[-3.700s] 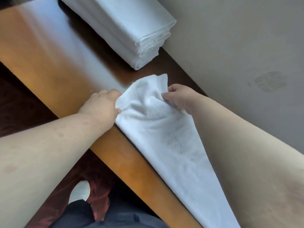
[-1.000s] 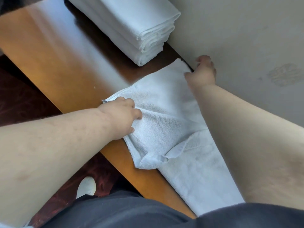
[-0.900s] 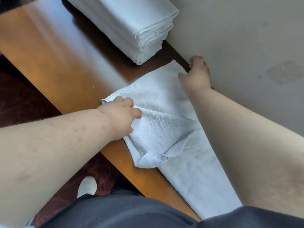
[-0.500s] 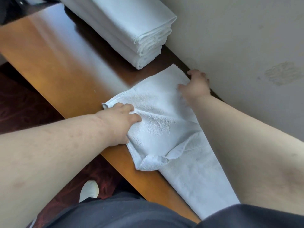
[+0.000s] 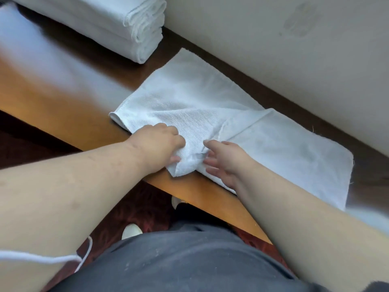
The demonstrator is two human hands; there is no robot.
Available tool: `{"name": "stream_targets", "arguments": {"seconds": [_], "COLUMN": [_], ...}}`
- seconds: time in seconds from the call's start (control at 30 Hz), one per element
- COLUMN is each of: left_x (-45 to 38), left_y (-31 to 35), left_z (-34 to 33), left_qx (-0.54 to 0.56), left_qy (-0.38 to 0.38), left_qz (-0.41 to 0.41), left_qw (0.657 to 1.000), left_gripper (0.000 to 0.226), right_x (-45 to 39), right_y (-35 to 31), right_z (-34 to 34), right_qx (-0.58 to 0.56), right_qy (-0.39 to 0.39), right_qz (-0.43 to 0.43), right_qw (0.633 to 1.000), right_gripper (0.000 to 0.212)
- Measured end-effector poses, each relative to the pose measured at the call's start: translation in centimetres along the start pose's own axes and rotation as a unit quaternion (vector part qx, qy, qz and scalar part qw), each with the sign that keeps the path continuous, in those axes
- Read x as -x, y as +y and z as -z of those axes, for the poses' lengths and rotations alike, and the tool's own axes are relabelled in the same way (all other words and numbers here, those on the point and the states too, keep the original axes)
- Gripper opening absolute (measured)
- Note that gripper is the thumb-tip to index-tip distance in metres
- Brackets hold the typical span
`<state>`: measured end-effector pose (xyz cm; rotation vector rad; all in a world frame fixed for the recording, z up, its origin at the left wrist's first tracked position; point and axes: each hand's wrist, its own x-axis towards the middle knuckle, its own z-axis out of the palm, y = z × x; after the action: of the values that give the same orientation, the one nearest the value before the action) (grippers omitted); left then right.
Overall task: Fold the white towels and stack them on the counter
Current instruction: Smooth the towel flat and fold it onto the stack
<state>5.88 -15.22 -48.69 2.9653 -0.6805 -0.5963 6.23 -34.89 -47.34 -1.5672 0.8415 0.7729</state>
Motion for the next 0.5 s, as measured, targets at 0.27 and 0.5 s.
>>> {"name": "stream_targets", "arguments": {"seconds": [0.27, 0.5], "left_x": [1.6, 3.7], "left_y": [1.6, 1.2], "left_z": [-0.3, 1.4], "left_qx": [0.051, 0.164], "left_qy": [-0.007, 0.103], "left_qz": [0.001, 0.021], "left_qw": [0.999, 0.981], "left_gripper": [0.075, 0.096], "right_x": [0.9, 2.6], "right_y": [1.1, -2.8], "right_z": [-3.4, -2.6], "right_qx": [0.051, -0.134], "right_qy": [-0.003, -0.039], "right_qz": [-0.006, 0.033], "right_qw": [0.999, 0.990], "right_gripper": [0.027, 0.020]}}
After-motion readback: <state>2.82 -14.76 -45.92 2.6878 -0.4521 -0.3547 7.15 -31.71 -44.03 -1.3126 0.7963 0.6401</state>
